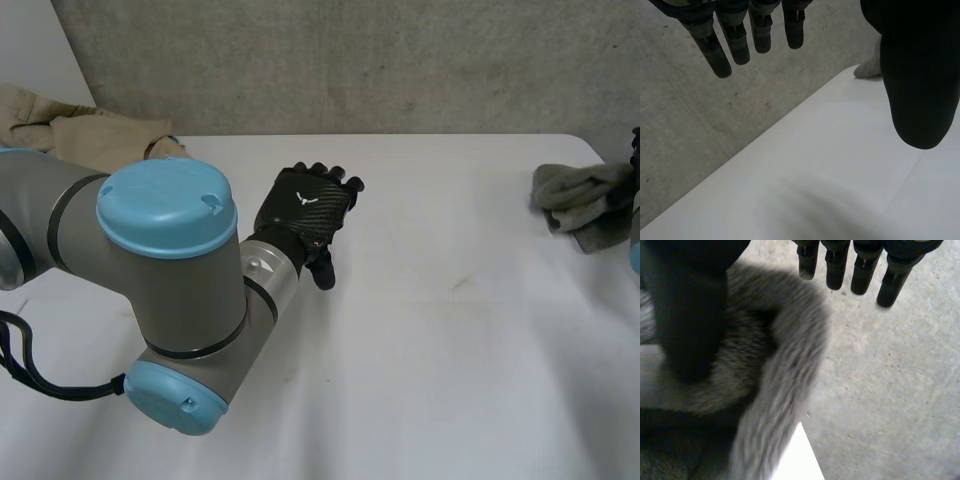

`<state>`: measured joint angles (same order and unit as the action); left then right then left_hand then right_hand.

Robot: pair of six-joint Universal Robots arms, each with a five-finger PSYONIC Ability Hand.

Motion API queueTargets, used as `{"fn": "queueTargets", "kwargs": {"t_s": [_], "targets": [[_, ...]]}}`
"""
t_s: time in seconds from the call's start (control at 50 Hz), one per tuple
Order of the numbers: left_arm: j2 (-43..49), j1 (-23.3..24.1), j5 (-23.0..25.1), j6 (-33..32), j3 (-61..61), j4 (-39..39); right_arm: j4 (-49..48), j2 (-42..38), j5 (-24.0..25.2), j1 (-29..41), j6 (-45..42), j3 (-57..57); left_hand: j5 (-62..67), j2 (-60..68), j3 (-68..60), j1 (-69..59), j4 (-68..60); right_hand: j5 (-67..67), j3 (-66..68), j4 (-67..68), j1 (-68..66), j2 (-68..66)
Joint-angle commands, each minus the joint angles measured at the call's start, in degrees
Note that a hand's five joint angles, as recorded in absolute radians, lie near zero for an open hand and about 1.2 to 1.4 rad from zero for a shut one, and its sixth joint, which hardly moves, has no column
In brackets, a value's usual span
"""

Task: Fold the laundry.

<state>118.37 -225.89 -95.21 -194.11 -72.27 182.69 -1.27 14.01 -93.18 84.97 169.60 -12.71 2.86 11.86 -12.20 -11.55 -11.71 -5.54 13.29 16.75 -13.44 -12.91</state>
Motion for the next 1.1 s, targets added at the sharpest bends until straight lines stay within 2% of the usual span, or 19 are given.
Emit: {"fn": "queueTargets", "kwargs": {"t_s": [0.02,0.08,0.14,0.18,0.26,0.32,0.38,0.44,0.5,0.52,0.54,0.58,0.6,0.68,0.7,0.78,0.86,1.0,1.1], "targets": [[-1.2,0.4,2.1,0.2,-0.9,-0.2,0.5,0.4,-9.5,-1.3,-6.8,-1.7,-1.5,-0.5,0.8,0.2,0.3,5.5,-3.3,-6.7,3.4,2.9],[-2.7,0.4,2.4,0.4,-1.0,-0.2,-2.3,2.5,-14.5,-1.0,-12.7,-3.5,-1.6,-0.6,1.0,0.3,0.5,5.5,-3.3,-6.7,3.4,2.9],[-4.4,0.4,3.3,1.1,-1.5,-0.4,-7.7,7.7,-15.3,-0.7,-14.6,-9.8,-1.6,-0.6,1.0,0.3,0.5,5.5,-3.3,-6.7,3.4,2.9],[-5.4,0.4,6.0,1.4,-2.3,-0.3,-10.8,12.1,-15.1,-0.6,-14.6,-15.5,-1.6,-0.6,1.0,0.3,0.5,5.5,-3.3,-6.7,3.4,2.9],[-7.9,0.3,12.4,2.0,-3.5,-0.2,-21.6,24.4,-12.6,0.6,-14.9,-30.7,-1.5,-0.5,0.8,0.2,0.3,5.5,-3.3,-6.7,3.4,2.9],[-9.6,0.1,16.0,2.4,-5.0,-0.2,-31.7,33.9,-7.8,5.6,-15.1,-43.5,-1.6,-0.6,1.0,0.3,0.5,5.5,-3.3,-6.7,3.4,2.9],[-11.7,0.0,18.8,2.0,-6.8,-0.1,-36.9,38.9,-4.9,8.9,-14.8,-51.3,-1.8,-0.8,1.1,0.5,0.6,5.5,-3.3,-6.7,3.4,2.9],[-13.6,-0.6,20.1,2.2,-7.9,0.6,-39.2,44.9,0.1,11.8,-14.8,-59.2,-2.0,-1.0,1.3,0.7,0.8,5.5,-3.3,-6.7,3.4,2.9],[-15.0,-3.4,19.4,1.9,-8.1,1.9,-39.2,50.0,9.1,14.6,-14.6,-67.5,-2.1,-1.1,1.5,0.8,1.0,5.5,-3.3,-6.7,3.4,2.9],[-15.4,-5.2,19.3,1.9,-8.1,2.5,-39.2,51.1,12.0,15.3,-14.6,-69.5,-2.1,-1.1,1.5,0.8,1.0,5.5,-3.3,-6.7,3.4,2.9],[-15.8,-6.4,19.2,1.8,-8.1,3.1,-38.7,53.5,18.4,16.8,-15.1,-73.6,-2.3,-1.3,1.6,1.0,1.2,5.5,-3.3,-6.7,3.4,2.9],[-16.8,-11.6,18.3,1.8,-8.0,5.7,-37.3,56.1,25.0,18.2,-15.1,-77.6,-2.1,-1.1,1.5,0.8,1.0,5.5,-3.3,-6.7,3.4,2.9],[-17.0,-13.7,17.8,1.9,-7.6,6.6,-35.2,58.4,30.4,19.1,-15.2,-80.9,-2.1,-1.1,1.5,0.8,1.0,5.5,-3.3,-6.7,3.4,2.9],[-16.5,-22.3,16.5,1.5,-6.3,10.3,-26.5,62.6,38.2,20.1,-15.5,-86.6,-2.0,-1.0,1.3,0.7,0.8,5.5,-3.3,-6.7,3.4,2.9],[-15.1,-26.1,16.5,1.0,-5.1,11.1,-24.5,63.1,38.5,20.1,-15.7,-87.2,-1.8,-0.8,1.1,0.5,0.7,5.5,-3.3,-6.7,3.4,2.9],[-8.1,-34.9,17.1,-2.9,-1.0,11.9,-14.7,63.8,37.4,20.2,-19.1,-88.5,-1.6,-0.6,1.0,0.3,0.5,5.5,-3.3,-6.7,3.4,2.9],[1.0,-40.9,17.2,-10.8,4.8,12.1,-8.3,63.2,33.6,20.1,-26.8,-89.9,-1.5,-0.5,0.8,0.2,0.3,5.5,-3.3,-6.7,3.4,2.9],[19.0,-45.2,18.7,-25.2,17.5,11.6,-10.0,63.2,28.1,19.5,-33.5,-94.3,-1.3,-0.3,0.6,0.0,0.1,5.5,-3.3,-6.7,3.4,2.9],[25.3,-45.3,21.1,-26.3,22.5,11.4,-11.4,63.4,28.0,19.1,-33.4,-97.1,7.4,8.4,-8.1,-8.7,-8.6,5.5,-3.3,-6.7,3.4,2.9]]}}
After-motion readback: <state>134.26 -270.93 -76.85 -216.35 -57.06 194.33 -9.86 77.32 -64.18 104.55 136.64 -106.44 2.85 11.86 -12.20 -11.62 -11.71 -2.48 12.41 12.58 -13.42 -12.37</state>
